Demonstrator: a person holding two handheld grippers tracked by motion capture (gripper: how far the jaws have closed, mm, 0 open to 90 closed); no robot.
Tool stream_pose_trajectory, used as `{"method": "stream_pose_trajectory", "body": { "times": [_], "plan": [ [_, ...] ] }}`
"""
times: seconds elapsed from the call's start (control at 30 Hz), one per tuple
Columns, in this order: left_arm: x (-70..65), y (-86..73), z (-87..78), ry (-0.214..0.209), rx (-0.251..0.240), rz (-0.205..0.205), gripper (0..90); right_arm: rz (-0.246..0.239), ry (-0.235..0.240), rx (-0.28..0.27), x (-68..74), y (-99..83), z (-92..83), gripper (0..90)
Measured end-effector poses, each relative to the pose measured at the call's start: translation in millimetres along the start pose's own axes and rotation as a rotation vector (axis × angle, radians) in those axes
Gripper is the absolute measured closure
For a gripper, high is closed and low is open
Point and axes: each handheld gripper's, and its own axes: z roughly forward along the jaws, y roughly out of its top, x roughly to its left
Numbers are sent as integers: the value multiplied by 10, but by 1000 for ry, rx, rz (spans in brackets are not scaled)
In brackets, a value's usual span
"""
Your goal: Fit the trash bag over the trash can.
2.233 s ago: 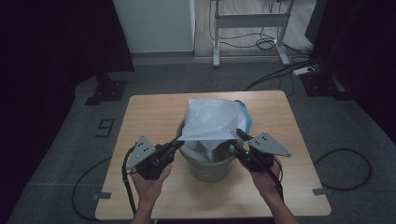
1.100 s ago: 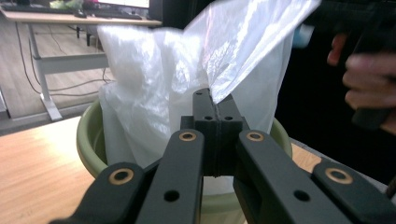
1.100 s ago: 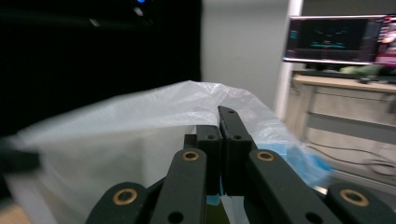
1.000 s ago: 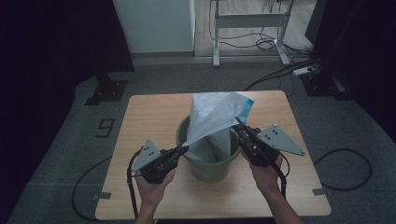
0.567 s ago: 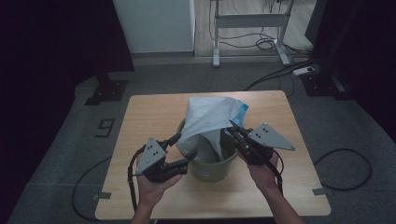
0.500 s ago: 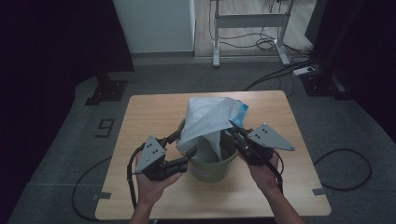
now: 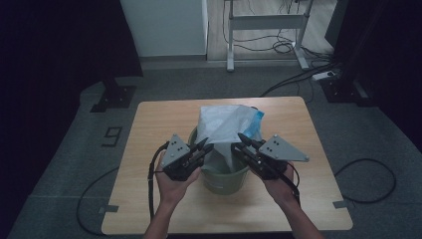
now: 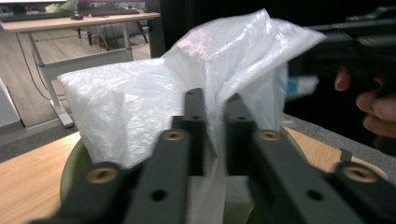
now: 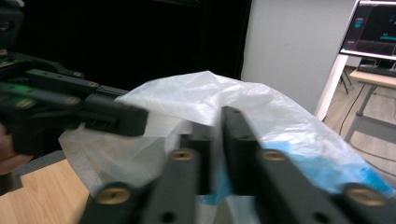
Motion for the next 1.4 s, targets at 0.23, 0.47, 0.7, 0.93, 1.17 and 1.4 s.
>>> {"method": "stream_pose_trajectory", "body": {
  "times": [0.23, 0.47, 0.7, 0.93, 1.17, 1.4],
  "plan": [
    [-4, -11, 0, 17, -37, -41, 898, 33, -49, 49, 91, -210, -129, 404],
    [-25, -23, 40, 16, -27, -57, 899, 51, -42, 53, 171, -391, -430, 336],
    [-21, -61, 28, 6, -26, -64, 899, 129, -69, 50, 1, -624, -574, 328],
    [-7, -129, -42, 4, -43, -86, 898, 155, -118, 79, -261, -693, -543, 350],
    [36, -235, -117, -11, -65, -138, 898, 172, -130, 77, -398, -653, -492, 366],
    [-16, -323, -214, -42, -74, -157, 897, 179, -104, 75, -437, -585, -482, 377]
  ]
}}
